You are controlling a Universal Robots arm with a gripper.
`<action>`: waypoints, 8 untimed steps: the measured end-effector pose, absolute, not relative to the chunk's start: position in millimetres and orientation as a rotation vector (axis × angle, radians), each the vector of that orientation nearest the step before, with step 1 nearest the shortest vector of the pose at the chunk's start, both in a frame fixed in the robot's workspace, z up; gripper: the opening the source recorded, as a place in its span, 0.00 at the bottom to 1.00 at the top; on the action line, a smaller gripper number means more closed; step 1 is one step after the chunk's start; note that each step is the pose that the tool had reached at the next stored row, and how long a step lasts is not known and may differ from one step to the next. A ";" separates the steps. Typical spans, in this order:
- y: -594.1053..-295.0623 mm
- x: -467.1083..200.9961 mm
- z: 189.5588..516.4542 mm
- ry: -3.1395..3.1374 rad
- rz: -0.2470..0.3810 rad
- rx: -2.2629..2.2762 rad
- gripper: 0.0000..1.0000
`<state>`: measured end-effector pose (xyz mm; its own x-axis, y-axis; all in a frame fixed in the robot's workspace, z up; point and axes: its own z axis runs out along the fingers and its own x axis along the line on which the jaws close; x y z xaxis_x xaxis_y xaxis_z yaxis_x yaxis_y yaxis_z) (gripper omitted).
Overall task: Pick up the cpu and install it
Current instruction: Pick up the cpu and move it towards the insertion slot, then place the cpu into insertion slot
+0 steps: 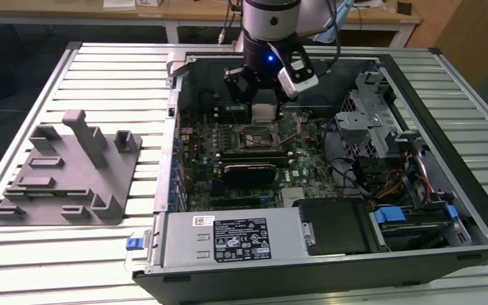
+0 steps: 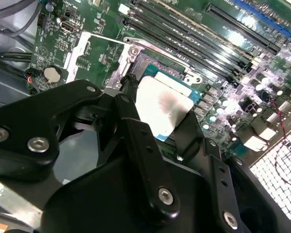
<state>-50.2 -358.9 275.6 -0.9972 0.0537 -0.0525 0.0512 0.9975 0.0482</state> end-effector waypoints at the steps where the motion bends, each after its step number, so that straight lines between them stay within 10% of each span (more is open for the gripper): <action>1: -358.1 -49.8 274.9 3.086 0.072 0.081 0.55; 8: -356.8 -48.3 273.0 3.086 0.072 0.081 0.55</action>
<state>-48.3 -356.8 273.0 -0.9972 0.0534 -0.0524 0.0509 0.9976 0.0480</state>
